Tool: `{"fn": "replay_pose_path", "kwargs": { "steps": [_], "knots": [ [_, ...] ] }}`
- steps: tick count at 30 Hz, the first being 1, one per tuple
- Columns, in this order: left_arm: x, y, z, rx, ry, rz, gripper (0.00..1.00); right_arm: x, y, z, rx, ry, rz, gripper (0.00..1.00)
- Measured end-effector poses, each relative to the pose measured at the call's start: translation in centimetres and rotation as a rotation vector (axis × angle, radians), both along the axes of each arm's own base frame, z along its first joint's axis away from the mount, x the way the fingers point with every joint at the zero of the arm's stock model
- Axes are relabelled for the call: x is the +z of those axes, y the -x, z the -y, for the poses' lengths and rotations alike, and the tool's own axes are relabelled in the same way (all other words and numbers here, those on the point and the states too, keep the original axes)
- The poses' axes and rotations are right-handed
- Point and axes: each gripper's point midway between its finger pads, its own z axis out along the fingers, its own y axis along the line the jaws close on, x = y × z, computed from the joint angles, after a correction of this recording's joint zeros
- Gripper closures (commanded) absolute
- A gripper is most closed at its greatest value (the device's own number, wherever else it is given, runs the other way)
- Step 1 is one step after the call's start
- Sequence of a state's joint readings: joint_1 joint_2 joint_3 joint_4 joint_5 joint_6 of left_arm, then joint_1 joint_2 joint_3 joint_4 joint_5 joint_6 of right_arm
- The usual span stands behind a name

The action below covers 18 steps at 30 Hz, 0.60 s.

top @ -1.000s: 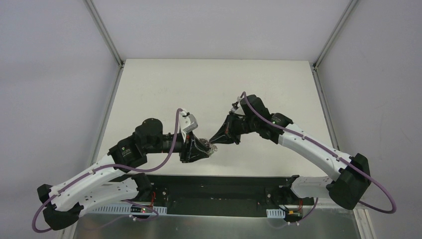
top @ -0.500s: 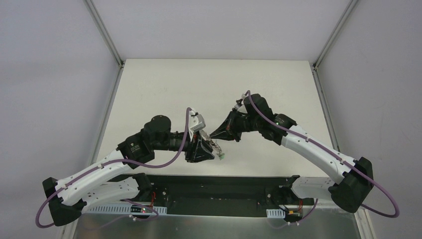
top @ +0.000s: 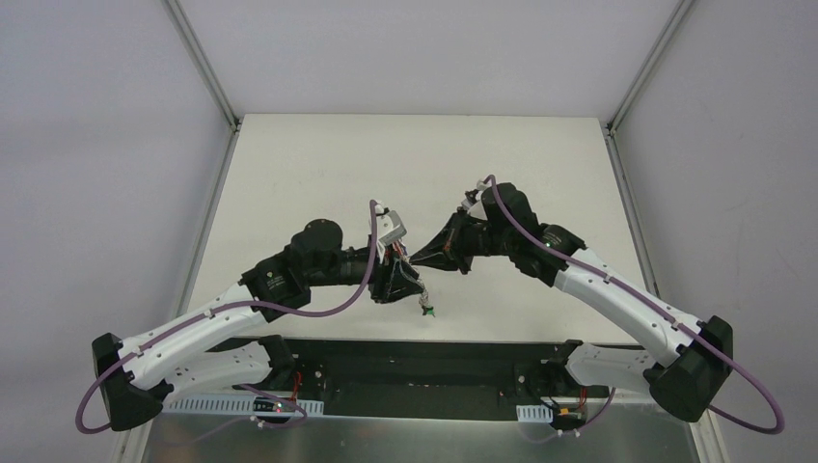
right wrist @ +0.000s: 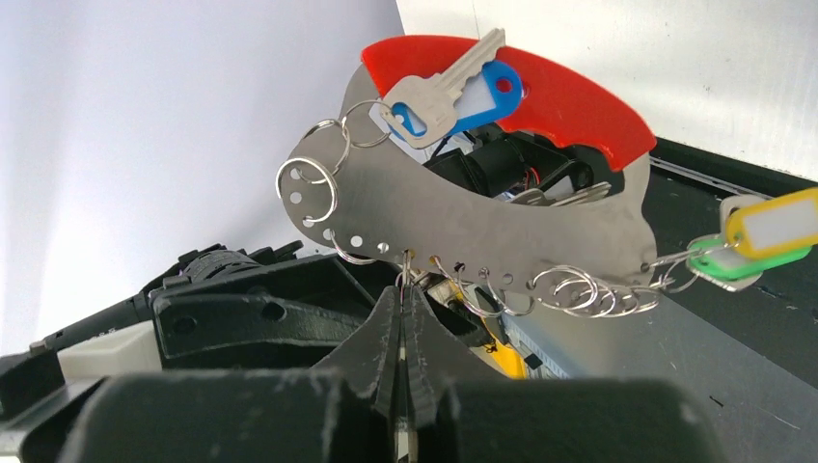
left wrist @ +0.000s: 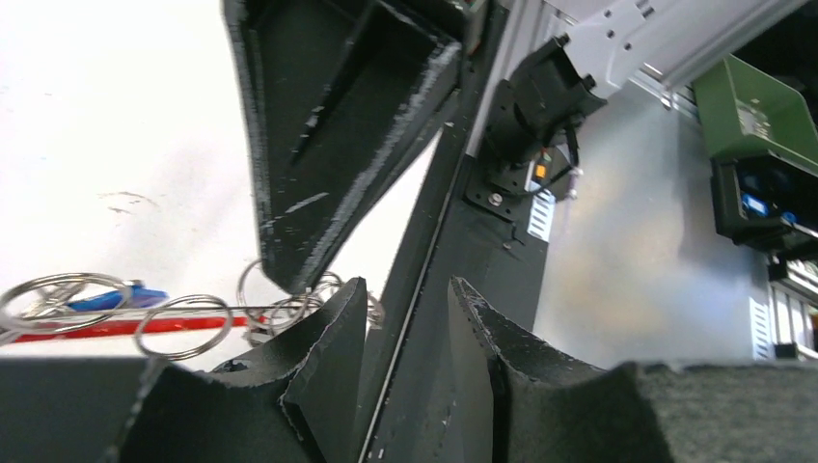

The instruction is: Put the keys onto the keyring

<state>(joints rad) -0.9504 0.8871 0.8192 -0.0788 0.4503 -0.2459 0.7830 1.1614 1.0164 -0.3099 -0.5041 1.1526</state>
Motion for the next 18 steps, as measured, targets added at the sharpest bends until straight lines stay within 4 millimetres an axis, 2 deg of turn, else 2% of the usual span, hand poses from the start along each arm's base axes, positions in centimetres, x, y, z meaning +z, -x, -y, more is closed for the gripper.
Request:
{"fn": "replay_pose_path", "kwargs": {
  "steps": [8,14,18],
  "knots": [
    [0.0,-2.3,-1.0,0.149,0.003,0.065,0.66,0.3,-0.5,0.2,-0.033,-0.011,0.021,1.0],
    [-0.2,-3.2,-2.3,0.23,0.007,0.1,0.66,0.1,-0.6,0.7,-0.054,-0.01,0.028,1.0],
    [0.5,-3.3,-3.1,0.268,0.047,0.131,0.66,0.3,-0.3,0.9,-0.053,-0.018,0.034,1.0]
  ]
}}
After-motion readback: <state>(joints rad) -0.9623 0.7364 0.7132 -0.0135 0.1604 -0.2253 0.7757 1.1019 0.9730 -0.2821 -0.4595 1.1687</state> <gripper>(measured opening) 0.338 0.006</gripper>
